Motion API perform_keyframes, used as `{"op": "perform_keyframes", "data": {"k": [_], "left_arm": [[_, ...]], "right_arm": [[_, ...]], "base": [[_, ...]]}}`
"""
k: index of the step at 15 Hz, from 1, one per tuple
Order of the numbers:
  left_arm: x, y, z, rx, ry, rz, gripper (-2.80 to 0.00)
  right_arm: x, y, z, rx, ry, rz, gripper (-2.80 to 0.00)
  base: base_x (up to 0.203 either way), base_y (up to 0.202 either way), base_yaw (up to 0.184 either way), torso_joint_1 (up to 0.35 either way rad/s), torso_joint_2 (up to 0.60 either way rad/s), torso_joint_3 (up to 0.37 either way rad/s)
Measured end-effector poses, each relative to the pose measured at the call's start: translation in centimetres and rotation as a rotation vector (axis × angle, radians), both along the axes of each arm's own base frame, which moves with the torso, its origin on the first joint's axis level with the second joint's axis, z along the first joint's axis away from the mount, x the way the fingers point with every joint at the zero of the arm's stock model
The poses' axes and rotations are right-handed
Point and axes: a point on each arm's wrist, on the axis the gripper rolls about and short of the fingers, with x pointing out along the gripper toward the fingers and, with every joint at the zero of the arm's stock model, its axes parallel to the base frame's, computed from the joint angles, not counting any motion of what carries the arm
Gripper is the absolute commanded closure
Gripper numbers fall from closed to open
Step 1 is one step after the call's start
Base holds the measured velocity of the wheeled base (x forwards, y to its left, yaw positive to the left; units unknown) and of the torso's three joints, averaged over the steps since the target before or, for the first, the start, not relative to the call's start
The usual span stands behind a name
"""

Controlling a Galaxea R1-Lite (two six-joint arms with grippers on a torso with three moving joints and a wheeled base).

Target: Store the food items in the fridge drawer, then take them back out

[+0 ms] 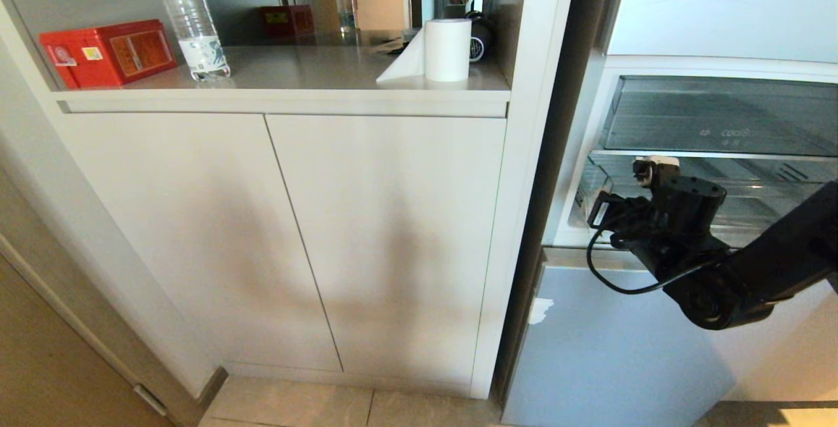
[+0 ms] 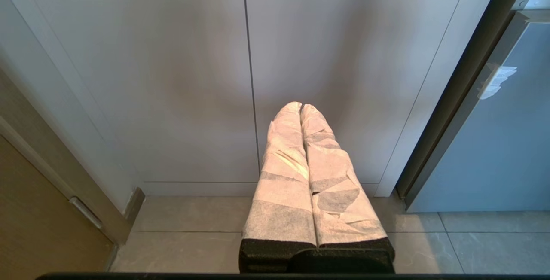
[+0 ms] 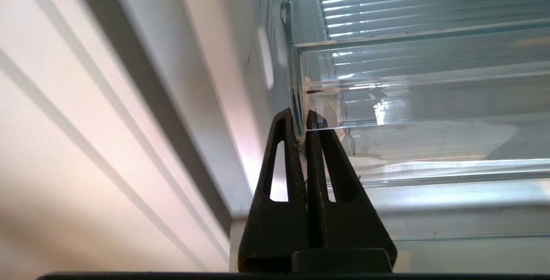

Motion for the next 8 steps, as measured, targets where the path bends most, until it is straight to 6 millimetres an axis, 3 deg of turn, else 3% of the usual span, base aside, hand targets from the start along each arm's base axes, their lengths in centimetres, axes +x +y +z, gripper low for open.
{"op": "perform_keyframes", "data": {"k": [8], "left_arm": [[0.0, 0.0, 0.0, 0.0, 0.0, 0.0, 0.0]], "right_arm": [[-3.8, -0.6, -1.1, 0.003, 0.021, -0.001, 0.0]], "base": [[0.0, 0.0, 0.0, 0.0, 0.0, 0.0]]}}
